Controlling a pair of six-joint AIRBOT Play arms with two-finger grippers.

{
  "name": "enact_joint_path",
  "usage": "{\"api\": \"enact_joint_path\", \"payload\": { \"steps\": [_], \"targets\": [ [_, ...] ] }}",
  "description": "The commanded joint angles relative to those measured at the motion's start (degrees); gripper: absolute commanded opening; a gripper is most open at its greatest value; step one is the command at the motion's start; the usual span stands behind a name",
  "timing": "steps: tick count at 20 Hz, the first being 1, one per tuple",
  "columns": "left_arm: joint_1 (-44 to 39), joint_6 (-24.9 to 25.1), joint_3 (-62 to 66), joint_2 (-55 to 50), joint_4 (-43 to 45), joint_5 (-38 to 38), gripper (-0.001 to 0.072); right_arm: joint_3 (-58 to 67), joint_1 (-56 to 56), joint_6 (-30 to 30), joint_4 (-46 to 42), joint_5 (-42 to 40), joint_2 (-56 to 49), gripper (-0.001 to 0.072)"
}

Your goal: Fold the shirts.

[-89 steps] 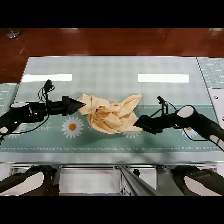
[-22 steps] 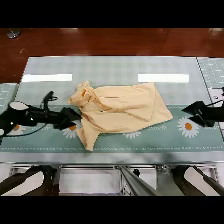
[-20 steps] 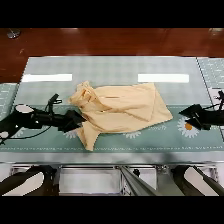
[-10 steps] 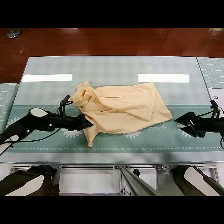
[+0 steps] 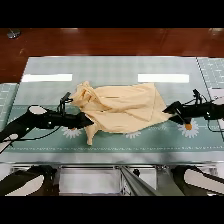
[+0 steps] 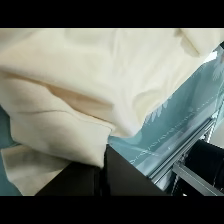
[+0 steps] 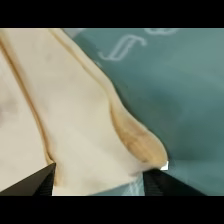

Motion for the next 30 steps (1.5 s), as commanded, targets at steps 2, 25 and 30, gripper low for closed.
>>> {"api": "enact_joint_path", "payload": {
  "steps": [2,25,30],
  "targets": [
    [0.0,0.1,0.1,0.0,0.0,-0.2,0.0020,6.9,7.1,2.1,0.5,-1.4,-6.1,0.0479],
    [21.1,-17.6,94.4,20.5,30.3,-20.7,0.0019,78.7,9.0,4.8,-6.0,18.7,32.3,0.0028],
    [16.9,-17.7,93.9,29.0,33.6,-21.2,0.0019,78.7,9.0,5.3,-7.3,22.1,38.8,0.0029]
  ]
}}
